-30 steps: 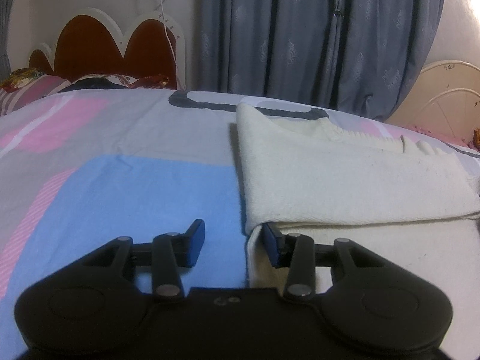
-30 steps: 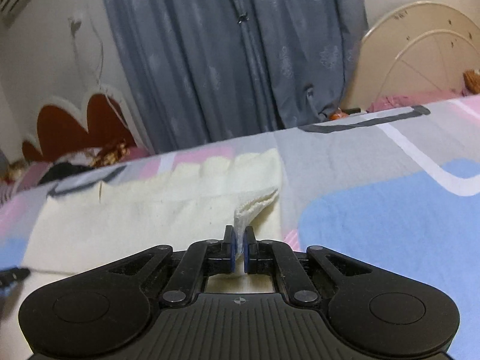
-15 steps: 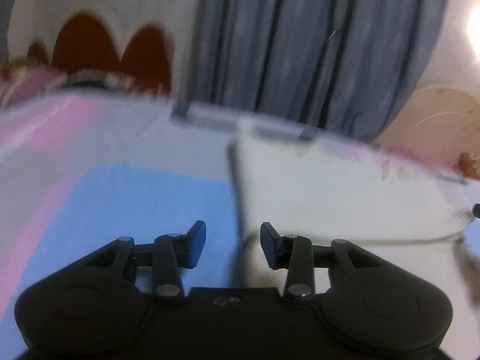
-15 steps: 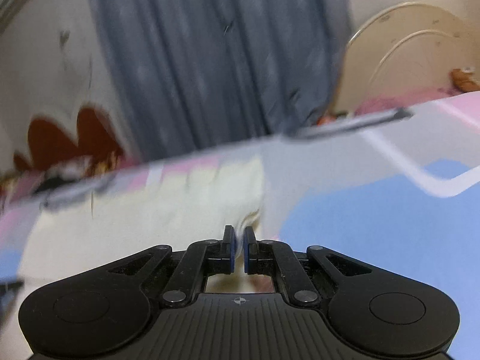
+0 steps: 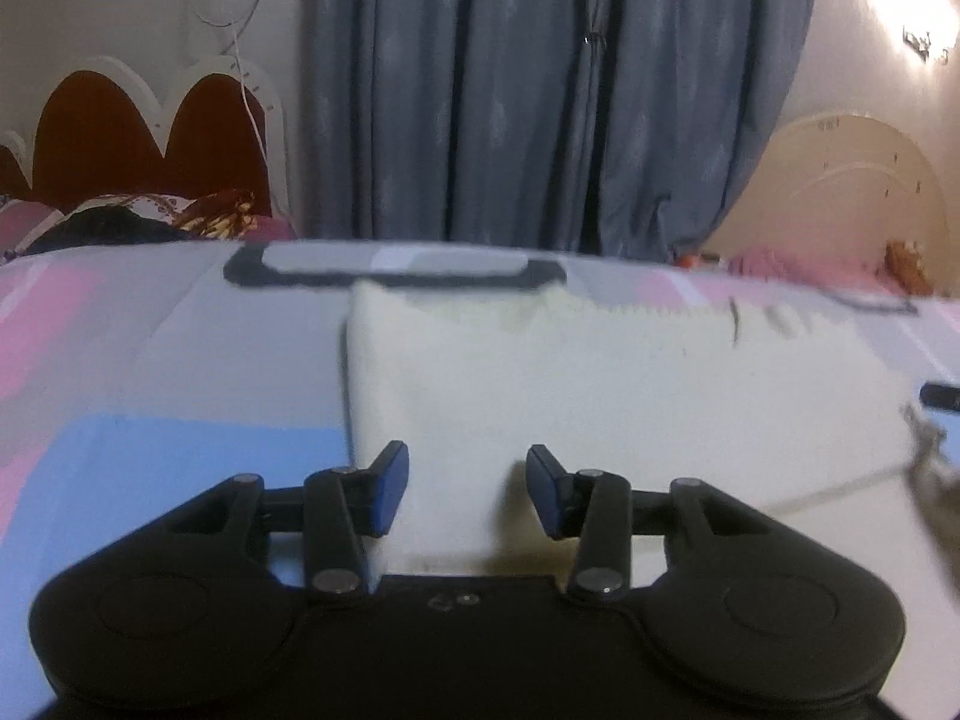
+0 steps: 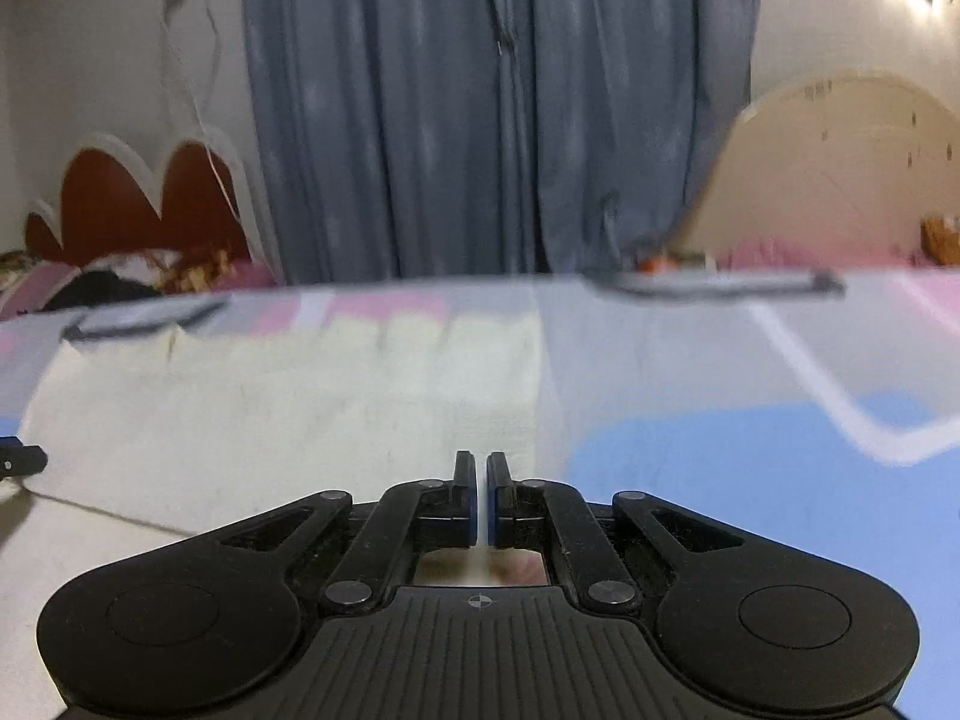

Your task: Fold small clothes

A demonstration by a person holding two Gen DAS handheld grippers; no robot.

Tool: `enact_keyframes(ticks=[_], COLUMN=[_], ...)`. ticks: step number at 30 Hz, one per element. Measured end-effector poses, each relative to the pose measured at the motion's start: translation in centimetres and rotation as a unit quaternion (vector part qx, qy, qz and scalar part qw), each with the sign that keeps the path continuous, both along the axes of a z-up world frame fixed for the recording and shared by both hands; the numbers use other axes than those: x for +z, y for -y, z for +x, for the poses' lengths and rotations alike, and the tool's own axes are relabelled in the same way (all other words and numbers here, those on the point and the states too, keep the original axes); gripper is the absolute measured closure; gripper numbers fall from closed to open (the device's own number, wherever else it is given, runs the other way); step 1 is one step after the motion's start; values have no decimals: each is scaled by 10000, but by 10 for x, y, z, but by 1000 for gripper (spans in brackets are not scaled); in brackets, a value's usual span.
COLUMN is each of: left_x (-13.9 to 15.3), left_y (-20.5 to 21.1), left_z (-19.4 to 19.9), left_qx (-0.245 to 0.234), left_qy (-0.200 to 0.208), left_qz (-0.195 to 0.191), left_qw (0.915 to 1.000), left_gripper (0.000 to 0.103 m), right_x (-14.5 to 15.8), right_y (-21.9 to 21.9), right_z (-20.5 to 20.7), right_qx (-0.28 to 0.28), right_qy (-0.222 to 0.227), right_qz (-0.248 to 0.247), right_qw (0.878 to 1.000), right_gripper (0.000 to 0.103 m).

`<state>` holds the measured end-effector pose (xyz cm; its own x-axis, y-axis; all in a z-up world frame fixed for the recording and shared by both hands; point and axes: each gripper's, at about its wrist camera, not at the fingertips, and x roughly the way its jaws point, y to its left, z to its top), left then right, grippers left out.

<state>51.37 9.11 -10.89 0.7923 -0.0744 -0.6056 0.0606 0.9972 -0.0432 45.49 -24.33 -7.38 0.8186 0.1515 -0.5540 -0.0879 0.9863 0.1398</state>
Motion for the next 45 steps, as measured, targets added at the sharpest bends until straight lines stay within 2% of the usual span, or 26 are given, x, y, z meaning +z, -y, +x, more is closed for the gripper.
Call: enact_keyframes(ticks=[3,7,11,13,14,15,16,18,21,23,25,27,31,34,37,40,42,45], left_x=[-3,-9,-12,-11,-6,2,9,11,-7,-20,-19,-18,-17,-16,-17,-19,-20,-20], left_y=[4,-10,-23,-24,-21,-15,-7,10,44,38,26,17,10,9,11,7,5,3], left_z=[36,74,97,92,86,75,59,47,30,14,5,-5,-13,-12,-13,-14,-13,-13], left_qx=[-38,136,231,227,286,272,157,-189,-494,-451,-408,-335,-245,-150,-119,-61,-38,-11], left_qy=[-136,-323,-412,-406,-364,-187,78,127,57,177,176,177,204,199,247,272,261,250], left_qz=[118,167,-2,38,159,283,263,122,574,574,536,670,535,493,550,439,365,317], left_qw=[9998,9992,9989,9989,9988,9991,9995,9997,9971,9972,9976,9970,9981,9985,9981,9986,9990,9992], left_gripper=[59,58,58,58,63,62,60,58,56,55,55,55,54,54,53,50,48,47], right_x=[-3,-16,-28,-31,-32,-28,-24,-15,-21,-30,-31,-28,-23,-21,-22,-26,-27,-27], right_y=[-3,-12,-11,-14,-14,-14,-14,-15,-37,-51,-43,-24,18,28,27,34,32,34], right_z=[16,41,68,76,75,72,66,52,45,37,26,14,-8,1,19,30,30,25], right_qx=[-10,-21,-43,-15,10,18,12,108,558,740,581,162,-271,-326,-387,-390,-365,-340], right_qy=[-20,-101,-311,-346,-349,-335,-238,33,-152,-188,-124,-48,28,-48,-77,-207,-185,-92], right_qz=[182,108,116,41,-14,-76,-71,50,68,-365,-558,-692,197,596,512,668,548,670], right_qw=[9998,9999,9994,9994,9994,9994,9997,9999,9983,9964,9967,9975,9994,9977,9979,9968,9977,9971], right_gripper=[101,101,101,101,101,101,101,101,101,101,101,101,101,100,100,100,99,90])
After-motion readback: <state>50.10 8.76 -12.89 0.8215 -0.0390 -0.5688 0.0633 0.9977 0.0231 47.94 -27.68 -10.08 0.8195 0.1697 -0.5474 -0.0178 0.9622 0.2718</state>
